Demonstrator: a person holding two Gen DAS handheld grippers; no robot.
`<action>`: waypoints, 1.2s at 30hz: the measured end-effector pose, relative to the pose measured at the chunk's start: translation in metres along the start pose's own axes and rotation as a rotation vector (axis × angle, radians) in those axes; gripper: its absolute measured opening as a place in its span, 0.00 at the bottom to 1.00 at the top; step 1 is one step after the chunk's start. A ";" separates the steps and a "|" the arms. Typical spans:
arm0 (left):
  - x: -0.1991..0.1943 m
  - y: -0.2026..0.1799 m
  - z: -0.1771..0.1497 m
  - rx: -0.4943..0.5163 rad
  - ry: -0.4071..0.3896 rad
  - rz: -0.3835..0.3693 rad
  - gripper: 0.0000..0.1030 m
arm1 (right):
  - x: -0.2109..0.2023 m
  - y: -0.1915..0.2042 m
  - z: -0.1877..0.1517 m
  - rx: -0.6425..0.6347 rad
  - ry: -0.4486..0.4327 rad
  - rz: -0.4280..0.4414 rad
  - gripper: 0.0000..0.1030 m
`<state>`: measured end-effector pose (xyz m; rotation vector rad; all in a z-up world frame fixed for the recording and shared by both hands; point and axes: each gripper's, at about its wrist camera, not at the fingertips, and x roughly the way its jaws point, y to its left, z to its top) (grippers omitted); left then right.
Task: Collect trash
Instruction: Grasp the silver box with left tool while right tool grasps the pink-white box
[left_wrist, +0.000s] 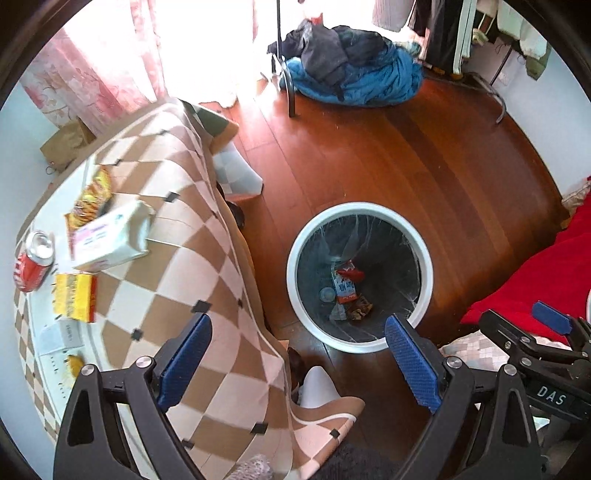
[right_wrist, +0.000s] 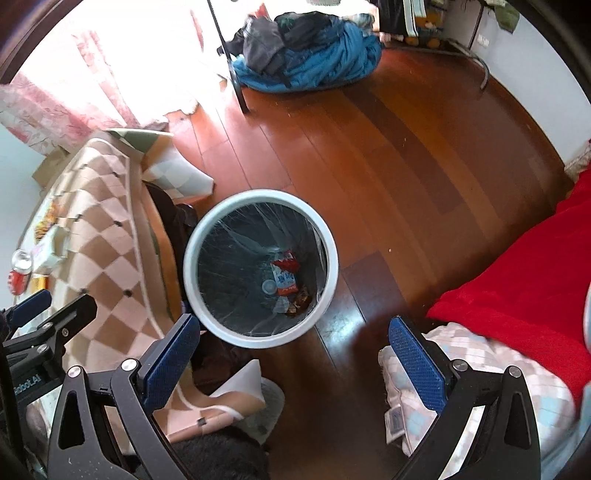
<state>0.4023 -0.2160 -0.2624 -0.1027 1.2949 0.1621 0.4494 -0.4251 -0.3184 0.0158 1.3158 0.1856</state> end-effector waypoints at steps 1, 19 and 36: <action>-0.008 0.003 -0.001 -0.006 -0.008 0.000 0.93 | -0.009 0.002 -0.001 0.001 -0.012 0.011 1.00; -0.076 0.249 -0.049 -0.504 -0.114 0.068 0.93 | -0.066 0.259 0.017 -0.439 -0.033 0.162 1.00; 0.050 0.366 -0.115 -1.059 0.093 -0.171 0.78 | 0.099 0.439 0.030 -0.966 0.156 -0.086 1.00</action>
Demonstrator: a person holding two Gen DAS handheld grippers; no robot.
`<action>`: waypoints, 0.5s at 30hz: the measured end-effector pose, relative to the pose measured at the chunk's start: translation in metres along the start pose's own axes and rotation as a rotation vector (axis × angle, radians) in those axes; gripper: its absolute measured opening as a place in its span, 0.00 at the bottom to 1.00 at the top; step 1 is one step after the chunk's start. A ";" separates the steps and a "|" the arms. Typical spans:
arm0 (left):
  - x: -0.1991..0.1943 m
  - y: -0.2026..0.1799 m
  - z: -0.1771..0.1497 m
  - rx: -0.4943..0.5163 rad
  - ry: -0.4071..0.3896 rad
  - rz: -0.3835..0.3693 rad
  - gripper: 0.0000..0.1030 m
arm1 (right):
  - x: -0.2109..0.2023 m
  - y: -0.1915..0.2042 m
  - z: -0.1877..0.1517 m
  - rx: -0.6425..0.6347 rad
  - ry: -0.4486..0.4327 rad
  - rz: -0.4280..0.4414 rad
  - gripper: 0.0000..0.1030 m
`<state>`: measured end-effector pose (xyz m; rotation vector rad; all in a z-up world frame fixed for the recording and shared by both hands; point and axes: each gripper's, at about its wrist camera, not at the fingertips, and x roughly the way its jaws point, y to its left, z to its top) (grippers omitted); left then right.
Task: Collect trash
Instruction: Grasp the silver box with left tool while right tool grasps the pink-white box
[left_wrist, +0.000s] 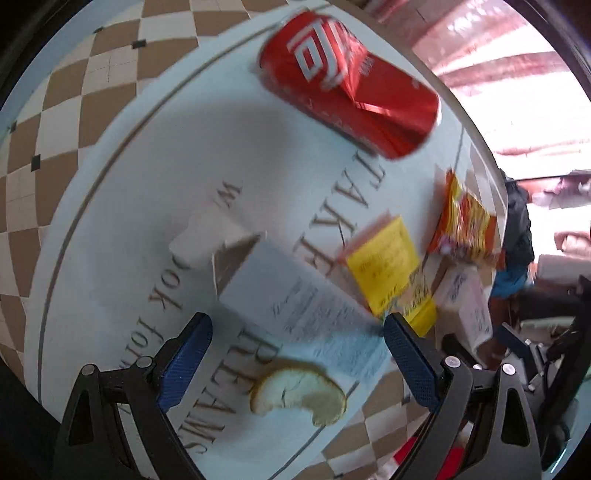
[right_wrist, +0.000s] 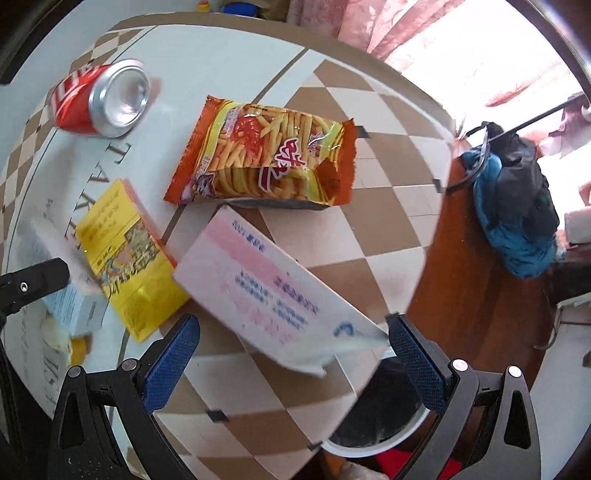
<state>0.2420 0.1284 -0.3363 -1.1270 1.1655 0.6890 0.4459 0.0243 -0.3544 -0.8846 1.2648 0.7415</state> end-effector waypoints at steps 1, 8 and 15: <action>-0.002 -0.002 0.001 0.009 -0.021 0.003 0.62 | 0.002 -0.002 0.002 0.011 -0.003 0.006 1.00; -0.017 -0.010 0.009 0.164 -0.098 0.085 0.39 | 0.004 -0.020 0.000 0.152 0.024 0.122 0.66; -0.014 -0.009 0.031 0.347 -0.098 0.220 0.41 | -0.005 -0.022 -0.013 0.247 0.053 0.255 0.68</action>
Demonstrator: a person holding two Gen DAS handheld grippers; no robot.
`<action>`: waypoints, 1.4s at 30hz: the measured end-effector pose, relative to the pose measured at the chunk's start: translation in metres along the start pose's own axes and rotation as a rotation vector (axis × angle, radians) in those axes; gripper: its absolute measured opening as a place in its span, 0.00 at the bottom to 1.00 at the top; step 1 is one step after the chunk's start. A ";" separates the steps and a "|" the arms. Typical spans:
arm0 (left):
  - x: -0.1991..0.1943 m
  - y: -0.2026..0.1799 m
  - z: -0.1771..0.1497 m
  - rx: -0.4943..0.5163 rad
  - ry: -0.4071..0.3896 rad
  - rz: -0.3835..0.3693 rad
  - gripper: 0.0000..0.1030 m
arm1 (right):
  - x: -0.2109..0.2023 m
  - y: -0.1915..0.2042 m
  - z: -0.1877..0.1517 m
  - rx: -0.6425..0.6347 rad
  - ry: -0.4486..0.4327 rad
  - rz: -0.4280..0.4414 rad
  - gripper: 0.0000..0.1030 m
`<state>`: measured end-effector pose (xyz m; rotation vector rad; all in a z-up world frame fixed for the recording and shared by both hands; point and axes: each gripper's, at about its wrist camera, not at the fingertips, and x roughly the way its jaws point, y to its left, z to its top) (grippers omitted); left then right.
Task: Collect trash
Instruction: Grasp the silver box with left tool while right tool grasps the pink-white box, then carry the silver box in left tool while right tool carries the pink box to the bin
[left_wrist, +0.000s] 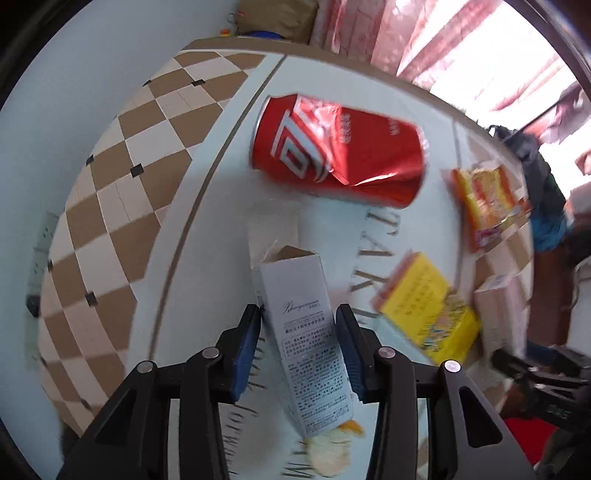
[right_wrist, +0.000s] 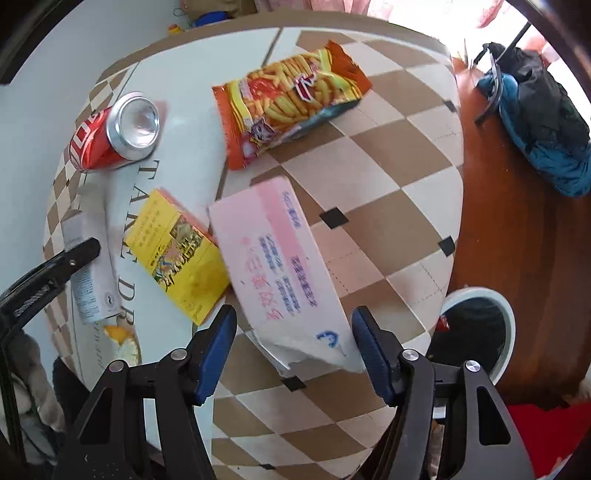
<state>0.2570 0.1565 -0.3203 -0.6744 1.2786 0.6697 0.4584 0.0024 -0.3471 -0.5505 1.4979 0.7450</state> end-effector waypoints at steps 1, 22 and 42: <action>0.007 0.000 0.001 0.010 0.029 0.009 0.41 | 0.001 0.001 0.001 0.004 -0.011 -0.011 0.69; -0.066 -0.027 -0.061 0.210 -0.250 0.141 0.32 | -0.036 0.016 -0.078 0.139 -0.290 -0.003 0.48; -0.191 -0.214 -0.155 0.592 -0.470 -0.120 0.32 | -0.172 -0.126 -0.276 0.477 -0.628 0.009 0.47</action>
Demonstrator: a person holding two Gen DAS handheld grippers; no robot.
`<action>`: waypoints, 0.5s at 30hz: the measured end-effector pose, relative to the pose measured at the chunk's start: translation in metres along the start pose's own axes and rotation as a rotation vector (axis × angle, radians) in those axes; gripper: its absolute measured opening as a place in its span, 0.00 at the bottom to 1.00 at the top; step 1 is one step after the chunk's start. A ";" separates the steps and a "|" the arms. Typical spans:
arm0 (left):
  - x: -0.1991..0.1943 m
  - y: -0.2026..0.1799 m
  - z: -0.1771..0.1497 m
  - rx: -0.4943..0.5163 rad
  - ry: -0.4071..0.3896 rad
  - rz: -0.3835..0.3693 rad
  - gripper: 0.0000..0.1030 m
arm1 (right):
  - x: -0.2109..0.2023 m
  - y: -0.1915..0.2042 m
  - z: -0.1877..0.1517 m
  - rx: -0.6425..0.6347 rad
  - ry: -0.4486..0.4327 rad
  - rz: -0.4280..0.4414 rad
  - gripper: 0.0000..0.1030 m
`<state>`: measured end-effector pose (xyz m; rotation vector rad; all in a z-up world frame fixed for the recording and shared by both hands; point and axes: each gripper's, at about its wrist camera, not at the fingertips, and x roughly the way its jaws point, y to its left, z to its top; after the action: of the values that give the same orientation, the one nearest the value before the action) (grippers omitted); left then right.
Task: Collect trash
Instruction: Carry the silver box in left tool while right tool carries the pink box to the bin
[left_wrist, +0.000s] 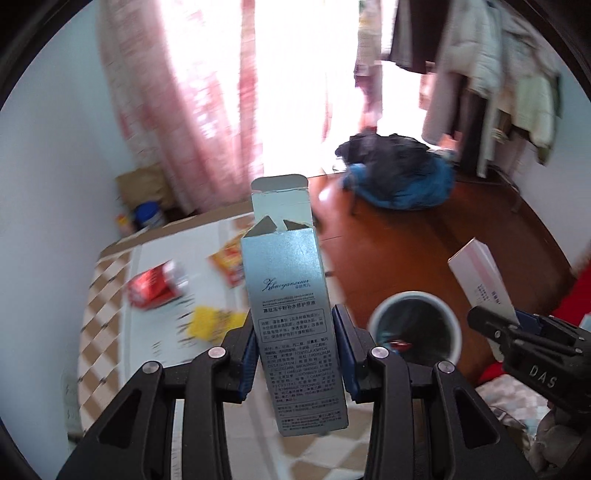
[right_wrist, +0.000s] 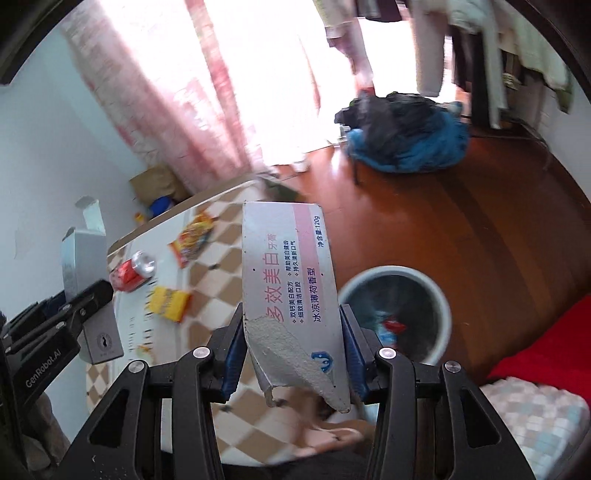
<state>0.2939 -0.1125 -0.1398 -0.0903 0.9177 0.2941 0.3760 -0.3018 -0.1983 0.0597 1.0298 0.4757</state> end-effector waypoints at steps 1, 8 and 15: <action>0.005 -0.018 0.004 0.019 0.004 -0.027 0.32 | -0.003 -0.014 0.000 0.013 -0.002 -0.014 0.47; 0.059 -0.105 0.014 0.107 0.080 -0.123 0.32 | 0.016 -0.095 -0.014 0.099 0.031 -0.103 0.47; 0.131 -0.158 0.000 0.169 0.202 -0.139 0.32 | 0.082 -0.165 -0.032 0.193 0.147 -0.122 0.47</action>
<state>0.4140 -0.2358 -0.2512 -0.0272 1.1272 0.0782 0.4421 -0.4223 -0.3252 0.1347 1.2144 0.2714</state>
